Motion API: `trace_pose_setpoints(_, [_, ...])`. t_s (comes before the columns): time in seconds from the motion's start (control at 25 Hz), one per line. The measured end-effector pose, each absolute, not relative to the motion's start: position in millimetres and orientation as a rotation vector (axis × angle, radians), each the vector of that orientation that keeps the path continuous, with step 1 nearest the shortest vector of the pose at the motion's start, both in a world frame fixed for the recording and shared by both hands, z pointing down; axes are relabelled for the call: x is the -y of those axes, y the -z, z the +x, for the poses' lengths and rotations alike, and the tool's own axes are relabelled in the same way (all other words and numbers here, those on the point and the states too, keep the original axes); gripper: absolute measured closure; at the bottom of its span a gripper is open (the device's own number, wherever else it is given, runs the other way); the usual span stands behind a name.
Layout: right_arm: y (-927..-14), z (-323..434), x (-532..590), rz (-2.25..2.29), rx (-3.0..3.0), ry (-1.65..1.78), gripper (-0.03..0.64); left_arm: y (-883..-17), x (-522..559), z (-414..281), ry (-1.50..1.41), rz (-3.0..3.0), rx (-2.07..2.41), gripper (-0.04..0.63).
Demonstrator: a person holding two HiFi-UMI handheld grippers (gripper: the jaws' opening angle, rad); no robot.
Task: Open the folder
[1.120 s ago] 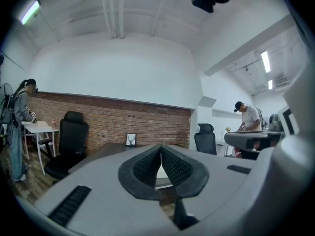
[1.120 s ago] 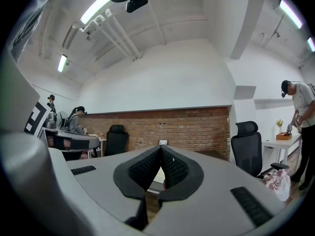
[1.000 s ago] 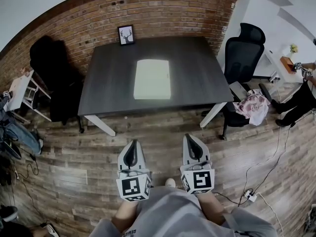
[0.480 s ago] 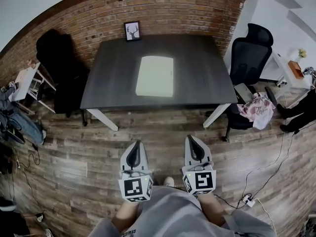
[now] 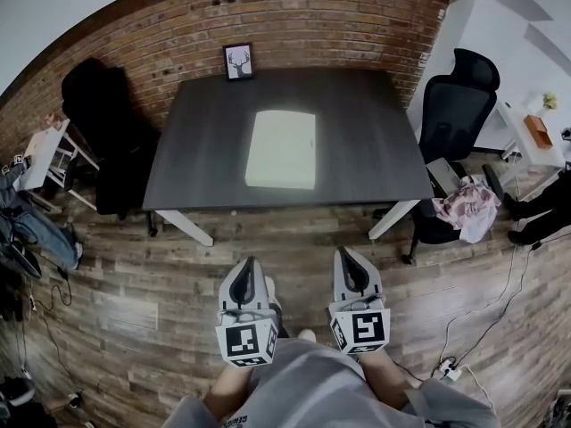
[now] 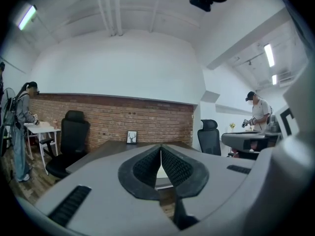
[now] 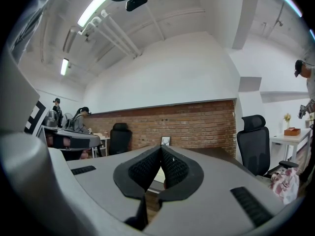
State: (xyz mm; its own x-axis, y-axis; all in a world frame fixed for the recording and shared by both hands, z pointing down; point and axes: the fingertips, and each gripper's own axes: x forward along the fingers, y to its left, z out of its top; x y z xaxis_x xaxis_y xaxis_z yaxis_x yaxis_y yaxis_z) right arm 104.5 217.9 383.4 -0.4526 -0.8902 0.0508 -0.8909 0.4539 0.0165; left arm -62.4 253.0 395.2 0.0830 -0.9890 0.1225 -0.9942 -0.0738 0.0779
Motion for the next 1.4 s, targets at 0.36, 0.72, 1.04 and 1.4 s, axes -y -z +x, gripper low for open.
trace_pose_setpoints(0.36, [-384.5, 82.3, -148.8, 1.696, 2.566, -0.015, 0.618, -393.2, -173.7, -88.4, -0.037, 2.262, 1.963, 0.591])
trace_pose_setpoints(0.72, [-369.1, 54.5, -77.5, 1.831, 2.466, 0.015, 0.618, -386.4, -95.2, -128.2, -0.042, 2.348, 1.898, 0.591])
trace_pose_setpoints(1.04, [-366.6, 29.2, -25.7, 1.912, 2.424, -0.021, 0.618, -385.3, -34.8, -158.1, -0.042, 2.399, 1.845, 0.591])
trace_pose_setpoints(1.4, [-370.7, 37.2, 21.7, 1.920, 2.400, -0.030, 0.618, -394.2, 5.3, -149.4, -0.071, 2.399, 1.809, 0.591])
